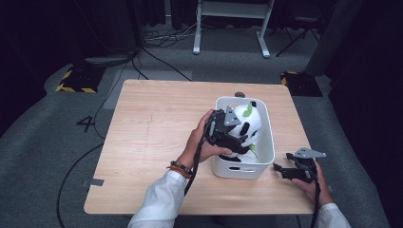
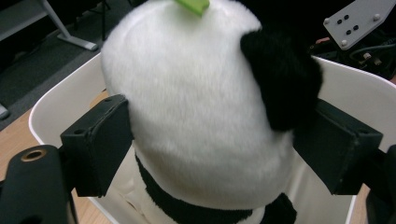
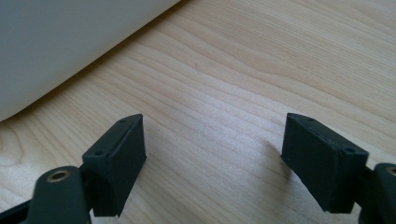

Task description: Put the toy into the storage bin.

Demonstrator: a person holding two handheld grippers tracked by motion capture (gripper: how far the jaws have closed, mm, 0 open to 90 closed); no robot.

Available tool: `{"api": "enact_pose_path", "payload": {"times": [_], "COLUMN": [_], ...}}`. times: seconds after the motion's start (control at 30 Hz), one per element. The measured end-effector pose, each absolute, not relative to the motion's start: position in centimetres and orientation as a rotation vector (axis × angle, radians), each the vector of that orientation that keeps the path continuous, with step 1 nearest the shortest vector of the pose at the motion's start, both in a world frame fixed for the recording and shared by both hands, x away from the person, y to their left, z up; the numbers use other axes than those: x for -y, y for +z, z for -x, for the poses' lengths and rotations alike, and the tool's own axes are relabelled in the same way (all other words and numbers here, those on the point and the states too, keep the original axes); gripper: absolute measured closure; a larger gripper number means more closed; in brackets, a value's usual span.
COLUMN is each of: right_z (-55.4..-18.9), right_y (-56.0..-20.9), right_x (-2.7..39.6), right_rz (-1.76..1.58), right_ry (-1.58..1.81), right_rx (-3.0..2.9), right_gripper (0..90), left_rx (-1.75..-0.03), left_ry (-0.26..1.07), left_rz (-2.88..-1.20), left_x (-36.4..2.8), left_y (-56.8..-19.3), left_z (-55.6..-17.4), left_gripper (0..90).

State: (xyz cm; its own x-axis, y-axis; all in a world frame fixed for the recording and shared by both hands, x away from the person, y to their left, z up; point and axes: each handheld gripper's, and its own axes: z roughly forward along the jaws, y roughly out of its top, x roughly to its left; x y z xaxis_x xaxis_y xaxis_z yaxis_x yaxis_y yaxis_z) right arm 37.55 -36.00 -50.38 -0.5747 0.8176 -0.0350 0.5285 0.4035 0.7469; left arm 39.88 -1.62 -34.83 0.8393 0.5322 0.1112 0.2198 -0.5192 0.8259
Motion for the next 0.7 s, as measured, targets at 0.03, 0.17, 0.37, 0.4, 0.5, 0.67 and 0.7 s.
{"api": "enact_pose_path", "payload": {"times": [0.03, 0.17, 0.37, 0.4, 0.5, 0.67, 0.7], "right_z": [-37.6, -37.5, -37.5, -37.5, -37.5, -37.5, -37.5], "right_y": [-50.4, -50.4, -50.4, -50.4, -50.4, -50.4, -50.4], "right_x": [36.0, 36.0, 36.0, 36.0, 36.0, 36.0, 36.0], "right_rz": [-1.156, -1.157, -1.157, -1.157, -1.156, -1.156, -1.157], "right_ry": [0.994, 0.994, 0.994, 0.994, 0.994, 0.994, 0.994], "right_rx": [-2.268, -2.269, -2.269, -2.269, -2.268, -2.269, -2.269], "right_gripper": [21.6, 21.6, 21.6, 21.6, 21.6, 21.6, 21.6], "left_rx": [-0.55, -0.542, -0.525, -0.525, -0.526, -0.524, -0.524], "left_ry": [0.445, 0.454, 0.46, 0.463, 0.471, 0.484, 0.482], "left_rz": [-2.118, -2.117, -2.106, -2.106, -2.105, -2.099, -2.095], "left_x": [1.5, 1.3, 0.9, 0.9, 0.7, 0.2, 0.1], "left_y": [-34.8, -34.7, -34.5, -34.5, -34.3, -34.1, -34.1], "left_z": [-39.8, -39.6, -39.3, -39.2, -39.1, -38.9, -38.8], "left_gripper": [15.7, 15.8, 15.9, 15.9, 15.9, 15.9, 16.0]}}
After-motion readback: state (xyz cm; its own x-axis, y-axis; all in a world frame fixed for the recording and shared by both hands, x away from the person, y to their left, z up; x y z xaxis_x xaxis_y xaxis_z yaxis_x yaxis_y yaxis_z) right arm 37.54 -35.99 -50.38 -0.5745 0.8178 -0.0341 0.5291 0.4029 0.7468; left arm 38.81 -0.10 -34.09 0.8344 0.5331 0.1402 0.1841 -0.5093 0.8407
